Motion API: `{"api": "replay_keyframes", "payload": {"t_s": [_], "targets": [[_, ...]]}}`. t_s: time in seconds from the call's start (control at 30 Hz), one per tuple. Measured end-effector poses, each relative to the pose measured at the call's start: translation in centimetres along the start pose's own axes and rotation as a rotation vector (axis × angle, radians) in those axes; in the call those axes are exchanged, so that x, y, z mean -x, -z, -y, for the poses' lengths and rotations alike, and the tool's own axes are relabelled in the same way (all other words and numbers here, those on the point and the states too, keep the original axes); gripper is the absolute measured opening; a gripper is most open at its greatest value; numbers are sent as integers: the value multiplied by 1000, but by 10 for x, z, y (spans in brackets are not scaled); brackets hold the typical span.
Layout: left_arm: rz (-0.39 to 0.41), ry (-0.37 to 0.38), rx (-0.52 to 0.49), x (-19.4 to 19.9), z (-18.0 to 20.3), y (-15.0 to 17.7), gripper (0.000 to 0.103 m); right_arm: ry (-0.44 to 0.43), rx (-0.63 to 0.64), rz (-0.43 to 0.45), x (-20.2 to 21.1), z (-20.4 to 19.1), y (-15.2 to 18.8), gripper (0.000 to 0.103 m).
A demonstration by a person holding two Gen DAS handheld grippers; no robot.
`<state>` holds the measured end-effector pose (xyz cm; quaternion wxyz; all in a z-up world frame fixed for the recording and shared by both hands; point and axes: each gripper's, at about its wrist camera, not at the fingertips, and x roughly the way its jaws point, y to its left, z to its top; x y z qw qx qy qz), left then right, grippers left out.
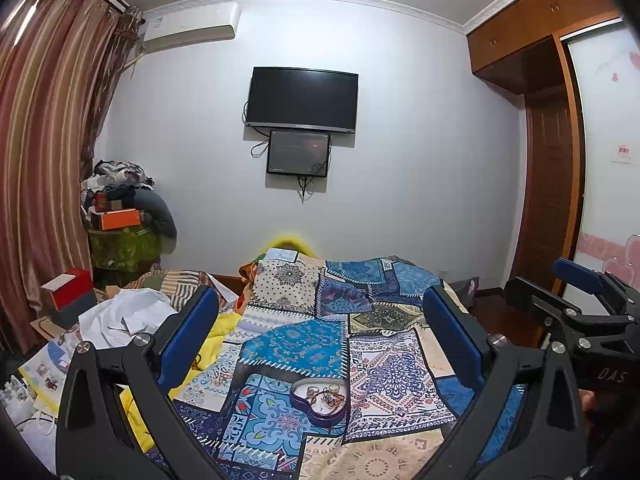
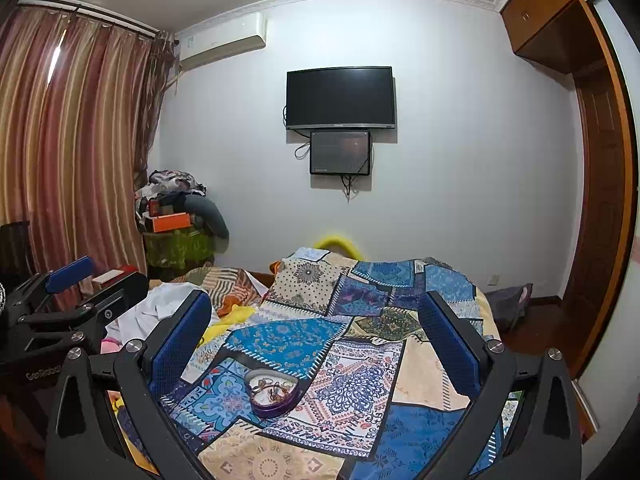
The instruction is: Organize jewelry
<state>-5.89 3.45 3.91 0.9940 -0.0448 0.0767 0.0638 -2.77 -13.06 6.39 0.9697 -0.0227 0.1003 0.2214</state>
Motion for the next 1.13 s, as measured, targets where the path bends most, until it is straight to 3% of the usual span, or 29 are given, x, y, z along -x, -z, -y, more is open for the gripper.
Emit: {"api": "replay_keyframes", "payload": {"t_s": [1.13], "targets": [[-14, 30, 8, -4, -6, 2, 102, -1, 1, -9, -4, 6, 3, 102]]}}
